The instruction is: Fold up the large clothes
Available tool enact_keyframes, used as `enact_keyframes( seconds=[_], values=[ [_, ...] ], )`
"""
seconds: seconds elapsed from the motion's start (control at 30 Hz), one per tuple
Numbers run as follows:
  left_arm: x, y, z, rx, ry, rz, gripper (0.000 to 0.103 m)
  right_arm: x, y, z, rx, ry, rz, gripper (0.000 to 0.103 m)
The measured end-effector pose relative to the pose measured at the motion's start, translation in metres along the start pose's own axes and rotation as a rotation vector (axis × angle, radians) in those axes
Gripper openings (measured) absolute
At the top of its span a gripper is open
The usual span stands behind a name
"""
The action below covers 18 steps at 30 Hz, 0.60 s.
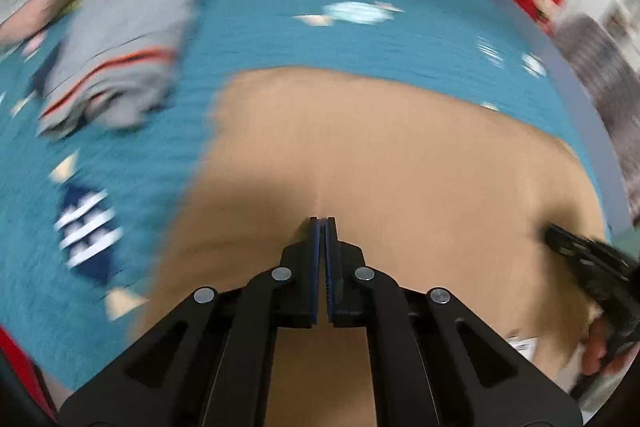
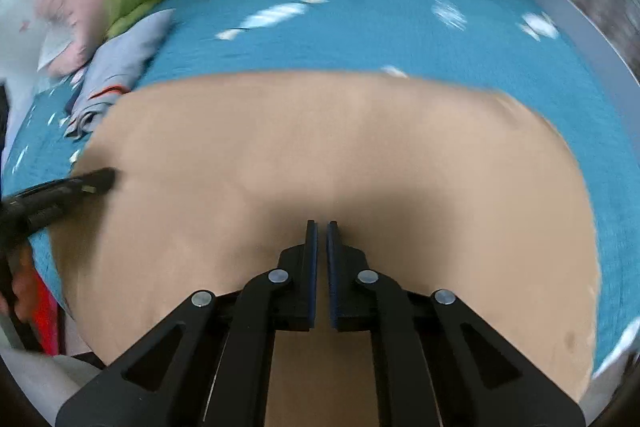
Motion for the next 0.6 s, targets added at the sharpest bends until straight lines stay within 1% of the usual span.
enact_keyframes(
  seconds=[0.03, 0.07, 0.13, 0.17, 0.2, 0.23, 0.27, 0.3, 0.33, 0.37, 0.4, 0.43, 0.47, 0.53, 0.57, 0.6],
  values=[
    [0.002, 0.013, 0.003, 0.025, -0.001, -0.019, 0.004, 0.007, -0.015, 0.003, -0.044, -0.001, -0.009, 0.003],
    [0.004, 0.030, 0.008, 0.060, 0.000, -0.028, 0.003, 0.012, -0.027, 0.006, -0.068, -0.003, 0.000, 0.003],
    [0.013, 0.058, 0.018, 0.119, -0.001, -0.068, 0.003, 0.031, -0.065, 0.009, -0.126, -0.014, 0.143, 0.003],
    [0.017, 0.065, 0.020, 0.130, -0.003, -0.081, 0.003, 0.038, -0.080, 0.012, -0.146, -0.019, 0.186, 0.003],
    [0.023, 0.075, 0.023, 0.142, -0.008, -0.117, 0.004, 0.047, -0.092, 0.015, -0.177, -0.029, 0.198, 0.003],
    [0.028, 0.080, 0.024, 0.144, -0.013, -0.135, 0.004, 0.056, -0.099, 0.016, -0.215, -0.048, 0.182, 0.003],
    [0.035, 0.083, 0.022, 0.139, -0.021, -0.138, 0.004, 0.060, -0.101, 0.018, -0.244, -0.064, 0.171, 0.003],
    [0.040, 0.082, 0.022, 0.136, -0.026, -0.123, 0.004, 0.064, -0.098, 0.017, -0.255, -0.075, 0.172, 0.004],
    [0.046, 0.075, 0.021, 0.126, -0.030, -0.096, 0.004, 0.065, -0.094, 0.016, -0.244, -0.080, 0.175, 0.009],
    [0.047, 0.065, 0.018, 0.109, -0.025, -0.075, 0.004, 0.065, -0.084, 0.014, -0.218, -0.087, 0.177, 0.009],
    [0.046, 0.053, 0.017, 0.070, -0.002, -0.049, 0.004, 0.063, -0.069, 0.012, -0.194, -0.089, 0.152, 0.009],
    [0.046, 0.035, 0.015, 0.007, 0.025, -0.032, 0.004, 0.061, -0.054, 0.011, -0.172, -0.084, 0.103, 0.009],
    [0.046, 0.020, 0.014, -0.034, 0.026, -0.014, 0.004, 0.059, -0.040, 0.008, -0.148, -0.075, 0.056, 0.009],
    [0.047, -0.015, 0.010, -0.131, 0.030, 0.067, 0.005, 0.051, 0.002, 0.008, -0.080, -0.056, -0.023, 0.009],
    [0.044, -0.027, 0.012, -0.168, 0.049, 0.096, 0.006, 0.047, 0.025, 0.010, -0.036, -0.043, -0.063, 0.009],
    [0.040, -0.040, 0.015, -0.207, 0.074, 0.121, 0.006, 0.043, 0.041, 0.011, 0.003, -0.031, -0.088, 0.009]
  ],
)
Point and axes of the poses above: each gripper's, at about its wrist camera, not at the fingertips, and x roughly against the way its jaws point, y to its left, z to its underside, the point moved 10 cm from there along -x, roughly the way its jaws point, and after that the axes turned 5 degrees about y, right-handed, at the moved point
